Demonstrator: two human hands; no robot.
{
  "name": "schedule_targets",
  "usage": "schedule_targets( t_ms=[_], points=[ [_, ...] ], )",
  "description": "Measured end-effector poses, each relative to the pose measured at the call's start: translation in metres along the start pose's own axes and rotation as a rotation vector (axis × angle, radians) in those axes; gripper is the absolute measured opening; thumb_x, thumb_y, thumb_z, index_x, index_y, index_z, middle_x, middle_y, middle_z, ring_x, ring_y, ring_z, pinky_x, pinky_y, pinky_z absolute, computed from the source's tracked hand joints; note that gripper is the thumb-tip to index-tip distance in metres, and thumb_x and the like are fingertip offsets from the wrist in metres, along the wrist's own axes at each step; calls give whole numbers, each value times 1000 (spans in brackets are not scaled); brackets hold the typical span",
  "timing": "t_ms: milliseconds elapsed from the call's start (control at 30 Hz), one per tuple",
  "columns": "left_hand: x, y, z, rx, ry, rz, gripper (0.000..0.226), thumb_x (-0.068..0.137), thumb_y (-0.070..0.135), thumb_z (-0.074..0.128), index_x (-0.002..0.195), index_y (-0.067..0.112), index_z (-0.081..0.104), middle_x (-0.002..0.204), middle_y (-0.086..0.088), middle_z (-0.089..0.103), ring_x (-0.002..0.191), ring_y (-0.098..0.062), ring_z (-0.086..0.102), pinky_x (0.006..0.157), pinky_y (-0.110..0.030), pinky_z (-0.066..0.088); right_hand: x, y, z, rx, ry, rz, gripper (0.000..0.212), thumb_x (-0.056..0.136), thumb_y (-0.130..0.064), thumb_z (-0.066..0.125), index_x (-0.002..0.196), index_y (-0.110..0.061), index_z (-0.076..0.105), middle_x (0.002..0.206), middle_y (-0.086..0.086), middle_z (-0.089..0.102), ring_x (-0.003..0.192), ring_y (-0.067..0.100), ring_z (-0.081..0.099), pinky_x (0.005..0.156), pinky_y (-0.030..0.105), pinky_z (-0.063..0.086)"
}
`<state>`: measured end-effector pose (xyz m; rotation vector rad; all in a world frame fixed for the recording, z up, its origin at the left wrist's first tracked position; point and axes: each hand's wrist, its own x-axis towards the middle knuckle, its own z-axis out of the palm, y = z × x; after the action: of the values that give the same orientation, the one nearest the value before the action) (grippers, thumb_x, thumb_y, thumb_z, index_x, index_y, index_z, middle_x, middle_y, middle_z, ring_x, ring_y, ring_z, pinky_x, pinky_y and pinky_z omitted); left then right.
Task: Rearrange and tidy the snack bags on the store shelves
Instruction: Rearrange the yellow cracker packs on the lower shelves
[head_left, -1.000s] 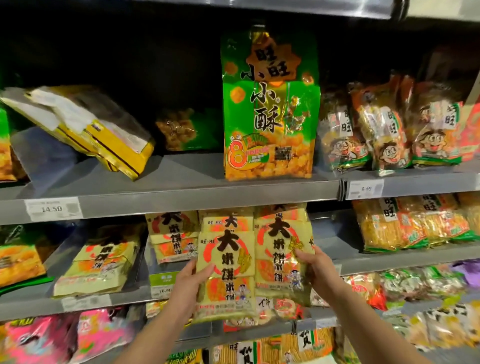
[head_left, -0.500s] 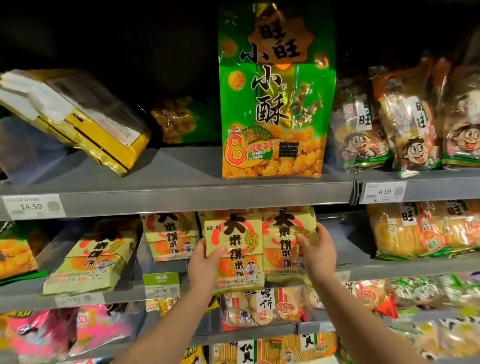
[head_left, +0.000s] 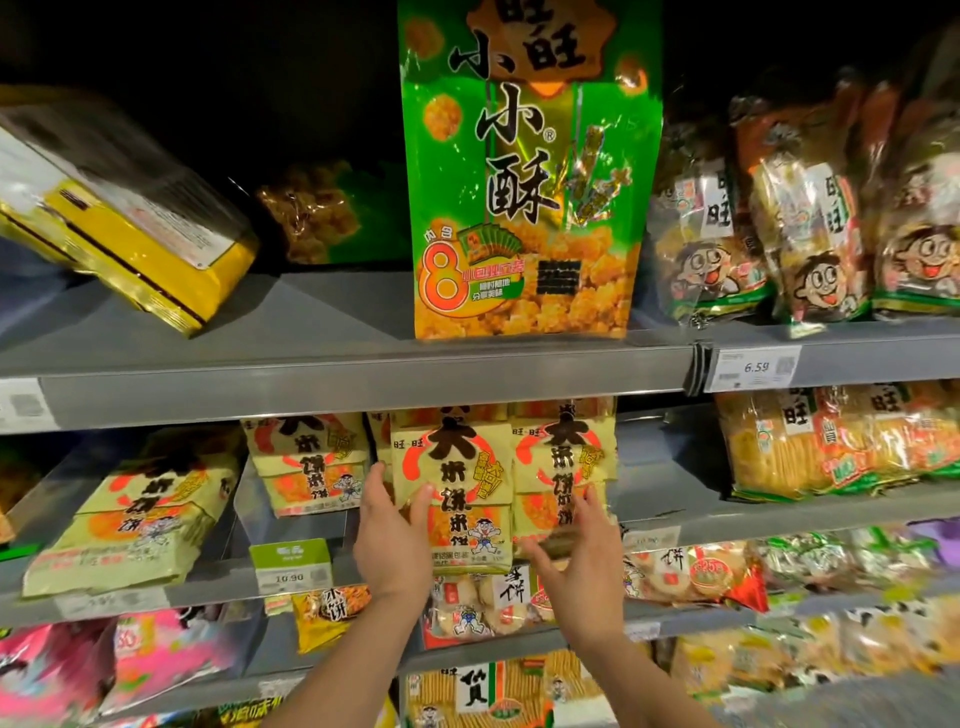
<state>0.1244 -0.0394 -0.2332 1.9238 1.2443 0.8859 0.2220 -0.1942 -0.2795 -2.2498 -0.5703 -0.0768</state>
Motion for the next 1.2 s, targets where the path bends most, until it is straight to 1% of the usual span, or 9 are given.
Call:
schedule_targets(
  t_ms=[100,233,367,633,700,833,900,1067,1200],
  points=[
    [-11,-9,-4,-4,-51,162,67,83,42,59,139,21,27,141,-6,44,109,-26,59,80,-43,52,1,8,4,-142,-15,-94,98,70,-65,64,146,-26,16,154,-9,16,142,9,11,117,39,11],
    [-37,-30,-3,195,-200,465,98,69,33,77,142,36,12,153,-6,7,127,-27,41,97,-45,43,7,8,4,-162,-26,-118,98,73,-49,70,148,-26,12,154,-9,9,142,10,8,117,43,14],
    [-32,-22,1,439,-137,489,100,59,33,84,139,34,25,147,-24,28,112,-39,53,90,-52,47,15,1,5,-140,-23,-82,89,79,-29,71,147,-34,14,156,-3,16,142,21,16,113,43,22],
    [10,-2,3,490,-84,420,70,74,32,74,136,32,41,142,-18,29,124,-33,43,95,-48,44,52,-29,4,-262,-28,-218,81,82,-9,65,141,-40,20,154,7,17,141,28,18,112,42,29],
    [3,-9,5,496,-122,424,73,75,31,73,139,32,37,136,-16,36,118,-30,46,90,-42,48,44,-24,7,-284,-38,-204,79,84,-11,61,144,-40,18,156,8,14,143,29,13,113,46,25],
    [-13,-29,10,539,-222,441,79,86,43,57,145,37,4,123,-5,43,106,-18,48,85,-29,46,19,-11,12,-322,-58,-179,75,88,-23,57,142,-48,12,156,5,15,143,29,16,111,50,22],
    [-15,-31,14,556,-222,462,76,89,46,50,142,36,-3,122,-4,46,107,-18,47,85,-29,45,13,-11,13,-334,-58,-185,72,84,-23,64,142,-41,25,153,9,26,138,33,28,107,53,29],
    [-19,-21,16,538,-128,537,78,70,36,76,138,22,41,124,-15,56,105,-31,59,80,-44,52,5,-19,16,-351,15,-261,72,71,-22,77,135,-28,46,142,13,45,127,36,46,96,54,41],
    [-9,-13,18,577,-106,560,77,75,39,70,141,23,34,151,-15,27,132,-33,40,97,-48,42,19,-28,12,-348,-4,-243,62,88,-31,58,143,-36,29,154,6,24,141,33,21,109,53,24]
  ],
)
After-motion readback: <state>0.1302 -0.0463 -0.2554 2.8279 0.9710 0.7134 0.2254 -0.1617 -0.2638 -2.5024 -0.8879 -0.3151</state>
